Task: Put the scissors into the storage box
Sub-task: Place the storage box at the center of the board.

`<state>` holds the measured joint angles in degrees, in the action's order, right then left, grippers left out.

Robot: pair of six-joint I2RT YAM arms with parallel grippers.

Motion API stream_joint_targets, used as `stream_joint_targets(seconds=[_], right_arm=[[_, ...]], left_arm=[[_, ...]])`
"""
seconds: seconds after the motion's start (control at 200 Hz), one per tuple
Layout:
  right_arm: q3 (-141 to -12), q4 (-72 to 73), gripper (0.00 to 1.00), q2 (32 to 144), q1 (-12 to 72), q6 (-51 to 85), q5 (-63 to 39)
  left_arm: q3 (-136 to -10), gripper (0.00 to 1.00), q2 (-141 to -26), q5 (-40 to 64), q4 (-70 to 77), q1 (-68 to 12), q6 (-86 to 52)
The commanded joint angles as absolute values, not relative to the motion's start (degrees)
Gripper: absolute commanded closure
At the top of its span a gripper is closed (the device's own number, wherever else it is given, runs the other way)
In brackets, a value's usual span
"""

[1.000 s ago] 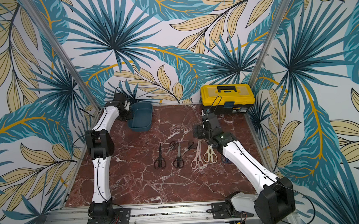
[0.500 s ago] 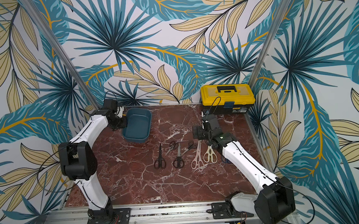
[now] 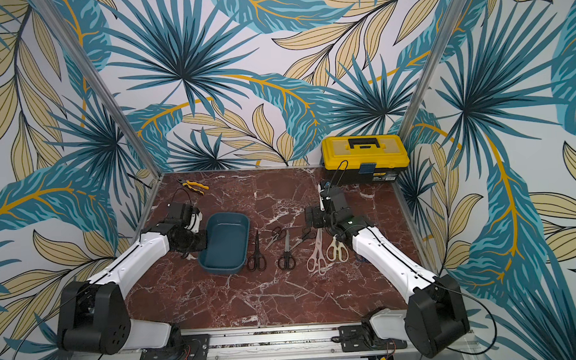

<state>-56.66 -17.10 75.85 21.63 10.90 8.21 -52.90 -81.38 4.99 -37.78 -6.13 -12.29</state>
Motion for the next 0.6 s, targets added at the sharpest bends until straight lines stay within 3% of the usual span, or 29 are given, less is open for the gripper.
stream_joint_targets(seconds=[0.0, 0.17, 0.296, 0.366, 0.486, 0.596], right_arm=[[-56.0, -15.5, 0.0, 75.7, 22.1, 10.6, 7.5], [-54.8, -16.1, 0.0, 74.9, 22.1, 10.3, 8.1], [-54.4, -16.4, 0.0, 74.7, 22.1, 10.2, 8.0], [-54.3, -16.0, 0.0, 74.9, 22.1, 10.2, 7.8], [-54.7, -16.0, 0.0, 74.8, 22.1, 10.5, 7.3], [-54.9, -16.7, 0.0, 74.2, 22.1, 10.7, 7.4]], left_arm=[[-51.6, 1.0, -82.3, 3.4, -33.2, -6.2, -15.0], [-52.4, 1.0, -82.8, 0.3, -33.1, -5.7, -14.2], [-54.6, 0.74, -84.9, -1.0, -35.6, -5.3, -12.7], [-55.6, 0.53, -86.1, -1.2, -36.5, -5.3, -12.2], [-56.7, 0.43, -85.9, -3.4, -38.2, -5.3, -12.8], [-59.6, 0.43, -81.2, -5.2, -41.2, -5.8, -14.3]])
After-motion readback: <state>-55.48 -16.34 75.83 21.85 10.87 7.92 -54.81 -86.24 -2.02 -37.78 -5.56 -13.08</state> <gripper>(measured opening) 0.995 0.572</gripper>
